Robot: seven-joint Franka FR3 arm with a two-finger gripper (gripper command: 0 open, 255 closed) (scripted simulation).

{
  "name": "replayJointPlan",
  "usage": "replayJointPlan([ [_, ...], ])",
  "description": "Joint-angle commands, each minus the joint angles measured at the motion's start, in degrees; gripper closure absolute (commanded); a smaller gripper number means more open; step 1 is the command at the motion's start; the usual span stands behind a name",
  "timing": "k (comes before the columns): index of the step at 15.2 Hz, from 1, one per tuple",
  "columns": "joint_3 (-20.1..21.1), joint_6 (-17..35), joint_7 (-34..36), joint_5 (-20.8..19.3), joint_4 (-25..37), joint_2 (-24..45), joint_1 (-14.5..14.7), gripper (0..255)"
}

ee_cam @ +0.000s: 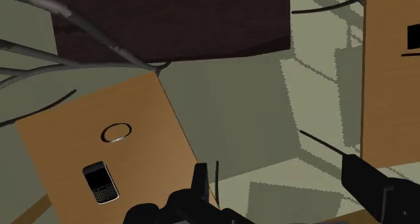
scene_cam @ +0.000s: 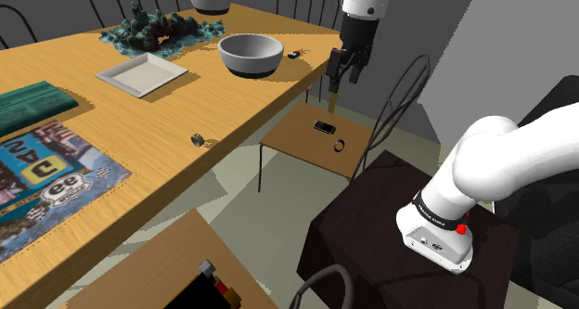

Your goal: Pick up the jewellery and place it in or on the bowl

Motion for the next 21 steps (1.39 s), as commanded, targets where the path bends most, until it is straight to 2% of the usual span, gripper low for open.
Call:
replayJointPlan([
  [1,2.5,3.2,2.0,1.0,0.6,2.4,1.1,0],
  [7,8.7,10.2,7.3,1.6,5.1,10.3,2.9,0],
  [12,13.9,15.1,12.4,-0.3,10.5,17.9,3.9,0],
  [16,17.8,18.1,17.1,-3.6,15.9,24.7,4.4,0],
  [21,22.1,20.4,24.0,-10.4,24.1,34.1,5.7,0],
])
